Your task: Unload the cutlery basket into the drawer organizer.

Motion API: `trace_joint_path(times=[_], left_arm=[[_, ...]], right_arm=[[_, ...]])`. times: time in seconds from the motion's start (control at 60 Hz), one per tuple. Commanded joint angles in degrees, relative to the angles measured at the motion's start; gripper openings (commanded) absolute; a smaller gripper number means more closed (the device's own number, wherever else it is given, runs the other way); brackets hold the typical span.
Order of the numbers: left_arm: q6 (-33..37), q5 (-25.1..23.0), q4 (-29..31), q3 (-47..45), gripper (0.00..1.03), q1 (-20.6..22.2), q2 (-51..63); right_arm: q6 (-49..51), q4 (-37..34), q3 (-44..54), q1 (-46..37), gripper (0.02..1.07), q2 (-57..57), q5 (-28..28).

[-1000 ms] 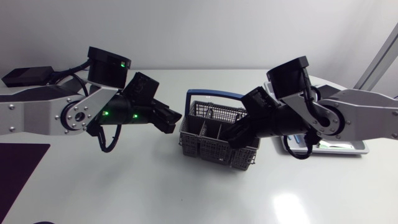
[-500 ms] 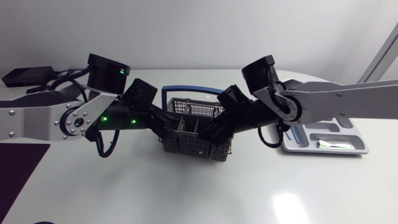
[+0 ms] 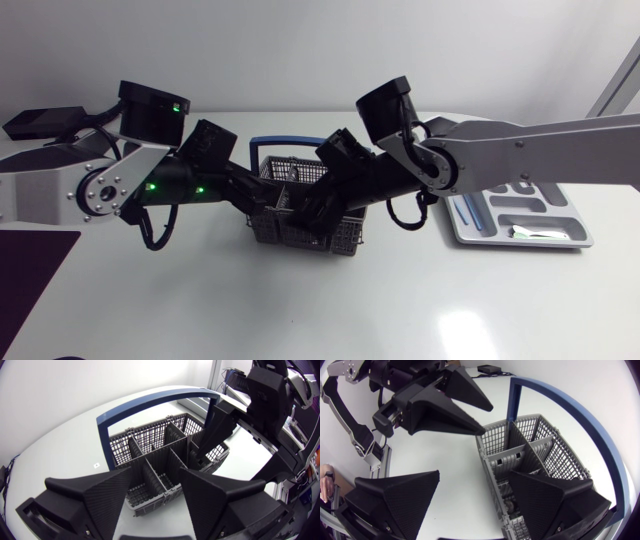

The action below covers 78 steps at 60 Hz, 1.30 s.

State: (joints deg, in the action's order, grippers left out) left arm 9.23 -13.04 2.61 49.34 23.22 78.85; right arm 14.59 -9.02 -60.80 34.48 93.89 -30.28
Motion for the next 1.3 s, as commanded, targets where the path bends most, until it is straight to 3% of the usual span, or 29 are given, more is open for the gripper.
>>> trace_joint_path(times=[0.0,0.333,0.5,0.717,0.85,0.983,1.083,1.283], left_arm=[[1.7,-0.2,0.6,-1.8,0.67,-1.1,-1.9],[4.4,-0.2,0.9,-2.2,0.66,-5.0,-1.7],[8.2,4.5,-0.7,-2.7,0.67,-5.4,1.4],[11.0,5.2,-3.3,-2.2,0.66,-11.7,5.9],[11.4,5.6,-4.5,-1.4,0.60,-13.6,10.2],[11.3,5.7,-4.6,0.4,0.59,-12.9,13.9],[10.9,5.7,-4.6,1.0,0.59,-9.9,15.0],[10.4,5.7,-4.7,1.5,0.59,-4.4,15.5]], right_arm=[[1.9,-1.6,0.2,0.6,1.02,-0.7,-0.6],[4.9,-8.4,11.7,-3.9,1.02,-14.8,2.1],[6.4,-10.0,16.7,-8.8,1.02,-19.7,5.8],[7.6,-10.1,20.8,-14.0,1.01,-22.7,10.8],[7.0,-8.3,21.2,-16.6,0.90,-21.5,14.2],[4.7,-5.7,20.1,-16.9,0.74,-17.9,16.7],[3.3,-5.0,17.6,-16.5,0.63,-14.4,17.5],[0.7,-2.9,12.9,-16.1,0.62,-7.7,18.4]])
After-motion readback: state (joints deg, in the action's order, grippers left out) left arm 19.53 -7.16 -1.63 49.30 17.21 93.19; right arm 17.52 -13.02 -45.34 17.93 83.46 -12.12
